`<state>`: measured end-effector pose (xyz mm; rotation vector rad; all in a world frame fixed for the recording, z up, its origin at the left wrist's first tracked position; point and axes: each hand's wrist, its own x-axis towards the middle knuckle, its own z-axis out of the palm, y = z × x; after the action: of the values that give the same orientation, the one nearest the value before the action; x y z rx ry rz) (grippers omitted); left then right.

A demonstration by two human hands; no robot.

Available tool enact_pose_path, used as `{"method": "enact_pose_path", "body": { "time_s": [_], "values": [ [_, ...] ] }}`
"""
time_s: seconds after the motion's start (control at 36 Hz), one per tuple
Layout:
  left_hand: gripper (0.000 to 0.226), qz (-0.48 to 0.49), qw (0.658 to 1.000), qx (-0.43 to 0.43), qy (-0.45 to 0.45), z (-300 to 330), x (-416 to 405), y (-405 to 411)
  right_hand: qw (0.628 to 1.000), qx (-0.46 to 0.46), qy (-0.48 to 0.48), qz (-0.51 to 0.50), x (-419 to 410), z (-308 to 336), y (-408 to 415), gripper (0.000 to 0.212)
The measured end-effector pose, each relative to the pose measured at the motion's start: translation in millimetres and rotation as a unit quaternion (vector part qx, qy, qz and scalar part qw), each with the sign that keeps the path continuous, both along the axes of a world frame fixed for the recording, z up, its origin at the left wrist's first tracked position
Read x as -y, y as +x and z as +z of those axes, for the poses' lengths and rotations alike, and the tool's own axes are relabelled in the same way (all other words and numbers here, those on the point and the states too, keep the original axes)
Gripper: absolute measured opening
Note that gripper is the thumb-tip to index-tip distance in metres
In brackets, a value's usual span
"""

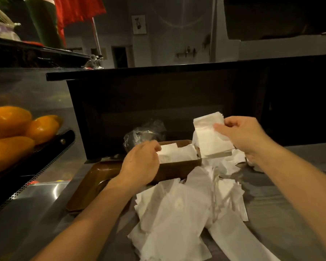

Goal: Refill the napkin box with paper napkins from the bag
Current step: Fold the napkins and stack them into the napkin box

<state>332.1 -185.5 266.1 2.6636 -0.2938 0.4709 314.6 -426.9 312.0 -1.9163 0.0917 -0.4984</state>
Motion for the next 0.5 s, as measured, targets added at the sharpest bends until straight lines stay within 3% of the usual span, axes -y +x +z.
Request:
{"method": "enact_pose_path", "body": {
  "time_s": [0.25, 0.5],
  "values": [
    [0.039, -0.155, 0.950, -0.062, 0.263, 6.6, 7.5, 7.3, 0.999, -0.044, -0.006, -0.005, -8.7, -4.5, 32.4, 0.011],
    [0.036, -0.169, 0.933, -0.086, 0.304, 7.0, 3.4, 14.7, 0.994, -0.068, -0.074, -0.048, -20.0, -1.4, 61.7, 0.013]
  ]
}}
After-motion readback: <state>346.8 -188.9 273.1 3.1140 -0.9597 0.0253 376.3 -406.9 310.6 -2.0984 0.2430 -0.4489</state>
